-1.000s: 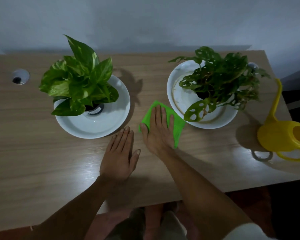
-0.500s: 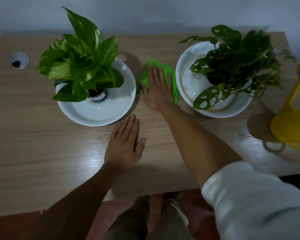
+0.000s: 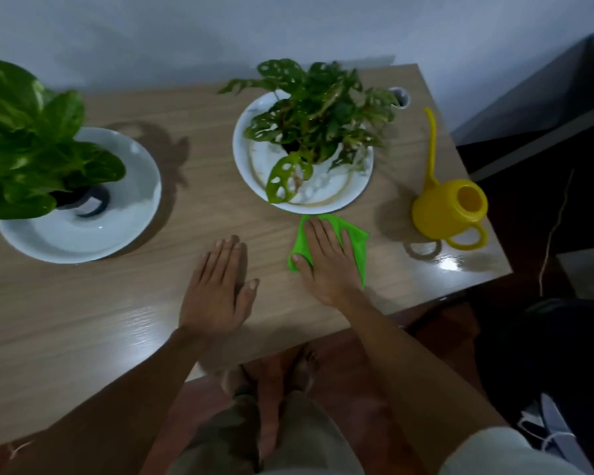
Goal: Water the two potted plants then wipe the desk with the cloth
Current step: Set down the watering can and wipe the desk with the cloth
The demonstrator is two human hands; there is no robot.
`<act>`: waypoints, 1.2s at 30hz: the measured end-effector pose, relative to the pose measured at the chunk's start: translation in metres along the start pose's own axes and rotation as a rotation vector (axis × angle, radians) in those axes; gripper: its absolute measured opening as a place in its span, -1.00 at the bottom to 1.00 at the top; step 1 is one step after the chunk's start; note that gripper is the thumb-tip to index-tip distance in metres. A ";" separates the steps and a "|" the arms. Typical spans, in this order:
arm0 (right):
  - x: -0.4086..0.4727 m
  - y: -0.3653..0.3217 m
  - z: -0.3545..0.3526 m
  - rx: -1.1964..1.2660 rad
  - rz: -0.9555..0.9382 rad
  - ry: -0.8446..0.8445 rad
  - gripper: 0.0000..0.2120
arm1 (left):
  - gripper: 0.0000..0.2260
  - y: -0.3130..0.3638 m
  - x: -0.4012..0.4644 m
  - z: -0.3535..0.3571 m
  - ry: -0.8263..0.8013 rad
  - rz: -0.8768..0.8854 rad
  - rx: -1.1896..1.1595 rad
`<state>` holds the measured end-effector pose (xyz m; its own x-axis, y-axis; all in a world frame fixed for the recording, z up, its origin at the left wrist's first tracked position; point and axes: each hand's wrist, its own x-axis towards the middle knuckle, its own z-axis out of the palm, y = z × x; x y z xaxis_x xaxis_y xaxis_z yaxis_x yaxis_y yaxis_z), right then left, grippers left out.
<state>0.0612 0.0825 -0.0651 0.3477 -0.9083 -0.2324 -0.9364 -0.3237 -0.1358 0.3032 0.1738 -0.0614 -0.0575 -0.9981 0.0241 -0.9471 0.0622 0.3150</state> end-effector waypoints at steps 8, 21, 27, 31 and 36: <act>0.036 0.085 -0.015 0.109 0.218 0.066 -0.29 | -0.36 0.101 0.040 0.030 -0.052 0.057 -0.047; 0.153 0.155 -0.045 0.097 0.236 0.105 -0.34 | -0.30 0.153 0.072 0.061 -0.064 -0.086 0.036; 0.195 0.176 -0.054 0.029 0.176 0.093 -0.26 | -0.30 0.152 0.074 0.062 -0.062 -0.083 0.060; 0.194 0.176 -0.053 0.041 0.174 0.081 -0.26 | -0.30 0.153 0.073 0.061 -0.049 -0.078 0.059; 0.136 0.148 -0.039 0.099 0.197 0.136 -0.33 | -0.30 0.153 0.073 0.059 -0.082 -0.091 0.044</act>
<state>-0.0317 -0.0994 -0.0792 0.1436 -0.9806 -0.1335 -0.9737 -0.1159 -0.1964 0.1354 0.1100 -0.0675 0.0054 -0.9967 -0.0807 -0.9623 -0.0272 0.2705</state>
